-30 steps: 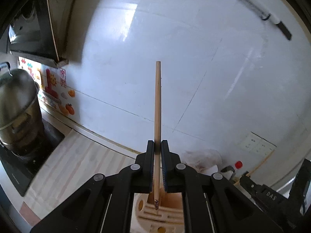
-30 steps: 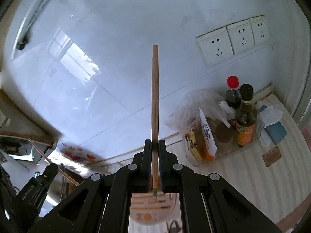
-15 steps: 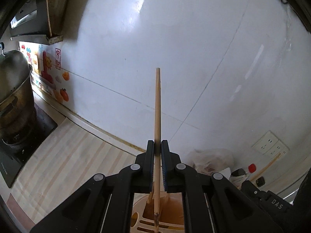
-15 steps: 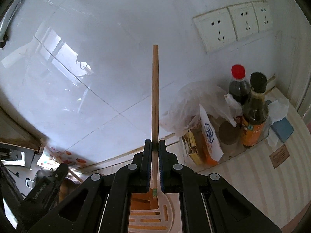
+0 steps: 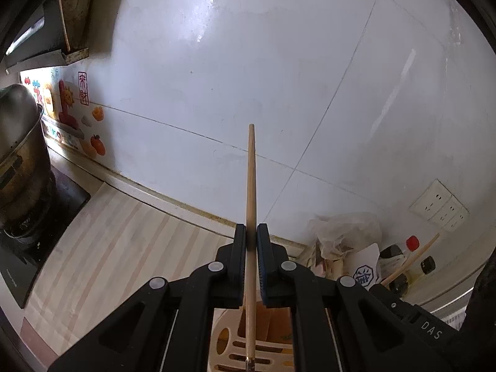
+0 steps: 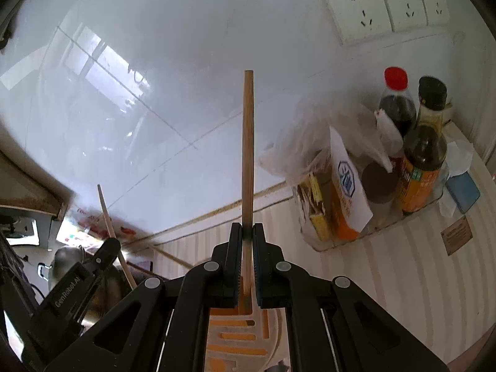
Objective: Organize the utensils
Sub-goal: 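Lower the chopsticks into the holder, opening the left tool then the right, then move both tools back toward the remaining chopsticks on the mat, then close the left tool on a wooden chopstick while the right tool grasps another, then lift both chopsticks and carry them over the beige utensil holder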
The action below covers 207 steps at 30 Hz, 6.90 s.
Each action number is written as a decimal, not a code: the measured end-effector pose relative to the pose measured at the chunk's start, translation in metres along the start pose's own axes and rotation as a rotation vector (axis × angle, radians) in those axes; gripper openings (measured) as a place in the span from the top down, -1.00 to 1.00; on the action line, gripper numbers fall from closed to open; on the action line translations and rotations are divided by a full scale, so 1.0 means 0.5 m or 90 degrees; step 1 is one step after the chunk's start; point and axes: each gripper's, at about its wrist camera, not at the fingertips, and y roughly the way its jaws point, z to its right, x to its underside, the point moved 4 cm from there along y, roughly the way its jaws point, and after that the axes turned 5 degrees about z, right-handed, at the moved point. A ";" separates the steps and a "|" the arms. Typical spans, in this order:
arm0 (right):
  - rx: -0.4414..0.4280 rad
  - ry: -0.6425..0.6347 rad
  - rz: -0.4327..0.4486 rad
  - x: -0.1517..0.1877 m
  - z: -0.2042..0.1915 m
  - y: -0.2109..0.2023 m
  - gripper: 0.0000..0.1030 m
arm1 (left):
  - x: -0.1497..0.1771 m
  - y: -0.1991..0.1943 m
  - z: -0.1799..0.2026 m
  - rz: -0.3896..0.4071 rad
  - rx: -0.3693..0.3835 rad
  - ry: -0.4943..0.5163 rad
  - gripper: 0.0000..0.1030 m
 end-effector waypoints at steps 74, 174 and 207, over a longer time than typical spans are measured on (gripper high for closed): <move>0.187 0.116 -0.240 0.424 0.324 0.073 0.22 | 0.362 0.150 -0.334 -0.355 -0.191 0.233 -0.13; 0.249 -0.088 -0.215 0.454 0.258 -0.047 0.86 | 0.394 -0.057 -0.207 -0.261 -0.077 0.223 0.92; 0.006 0.030 0.167 -0.038 0.014 -0.210 0.86 | -0.046 -0.269 -0.008 0.041 0.109 0.061 0.92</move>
